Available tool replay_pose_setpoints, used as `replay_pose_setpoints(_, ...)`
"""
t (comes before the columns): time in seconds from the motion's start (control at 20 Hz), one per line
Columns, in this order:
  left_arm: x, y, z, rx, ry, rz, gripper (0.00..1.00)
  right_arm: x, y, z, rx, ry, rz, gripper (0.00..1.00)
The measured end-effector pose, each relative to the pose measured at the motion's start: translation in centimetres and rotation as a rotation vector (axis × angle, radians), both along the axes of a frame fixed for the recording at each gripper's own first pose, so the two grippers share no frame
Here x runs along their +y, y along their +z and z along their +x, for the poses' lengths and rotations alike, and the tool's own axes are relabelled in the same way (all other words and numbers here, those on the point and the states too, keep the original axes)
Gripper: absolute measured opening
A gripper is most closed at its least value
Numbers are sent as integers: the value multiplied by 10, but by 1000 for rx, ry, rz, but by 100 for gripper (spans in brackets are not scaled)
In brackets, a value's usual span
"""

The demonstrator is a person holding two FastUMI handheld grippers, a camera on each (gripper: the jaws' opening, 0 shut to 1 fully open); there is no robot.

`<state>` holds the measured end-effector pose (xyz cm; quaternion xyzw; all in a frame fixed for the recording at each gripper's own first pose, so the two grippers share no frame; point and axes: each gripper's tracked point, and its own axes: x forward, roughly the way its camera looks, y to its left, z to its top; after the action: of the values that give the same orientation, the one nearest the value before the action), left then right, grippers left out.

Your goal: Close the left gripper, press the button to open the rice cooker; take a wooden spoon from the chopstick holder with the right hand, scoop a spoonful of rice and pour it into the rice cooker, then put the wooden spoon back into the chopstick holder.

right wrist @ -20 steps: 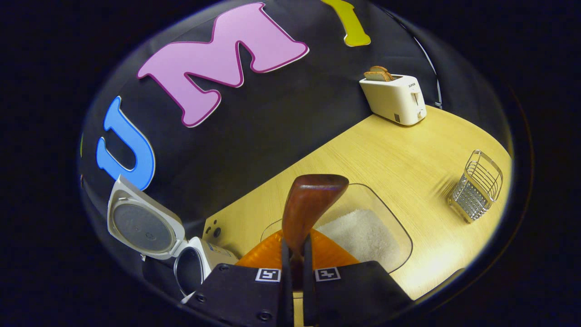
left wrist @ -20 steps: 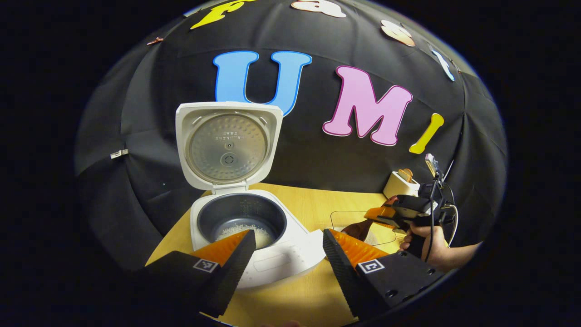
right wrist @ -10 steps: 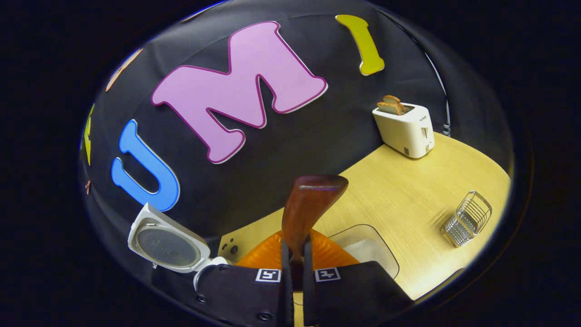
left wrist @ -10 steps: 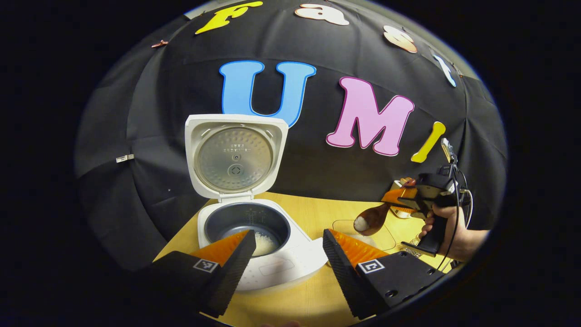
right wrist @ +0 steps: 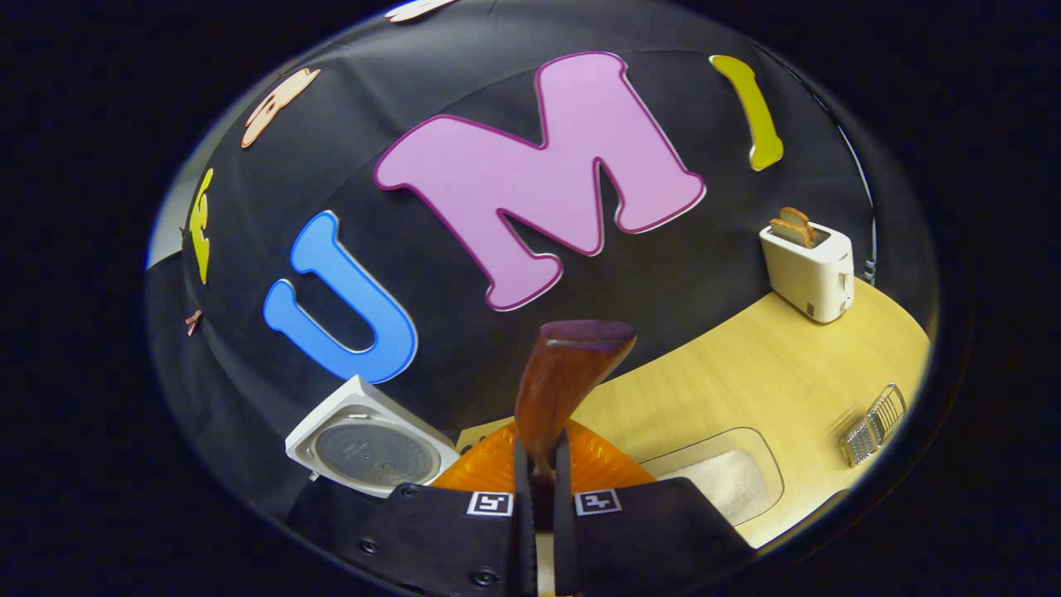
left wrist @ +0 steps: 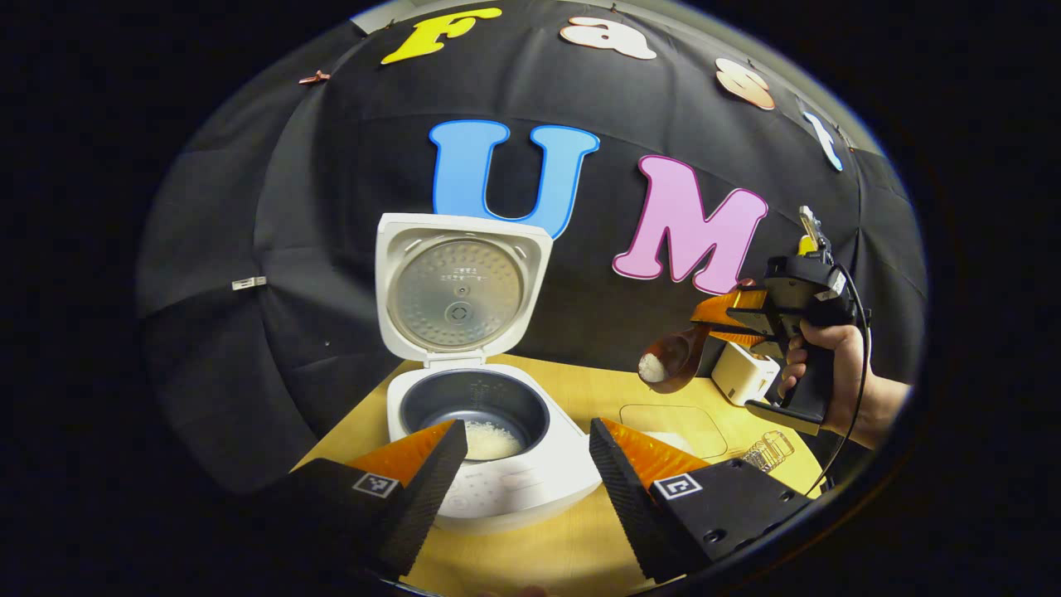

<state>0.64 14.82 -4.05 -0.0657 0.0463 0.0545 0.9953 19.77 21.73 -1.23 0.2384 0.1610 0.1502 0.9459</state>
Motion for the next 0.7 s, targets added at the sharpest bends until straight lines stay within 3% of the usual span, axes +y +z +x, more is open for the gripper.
replay_pose_setpoints(0.5,45,-10,-35,2,113,-45,95,120,-23,-26,6,208,-53,12)
replay_pose_setpoints(0.55,48,-10,-37,5,123,-51,92,130,-25,-27,-5,231,-72,12)
replay_pose_setpoints(0.7,60,-17,-44,14,156,-68,96,162,-31,-32,-33,290,-111,12)
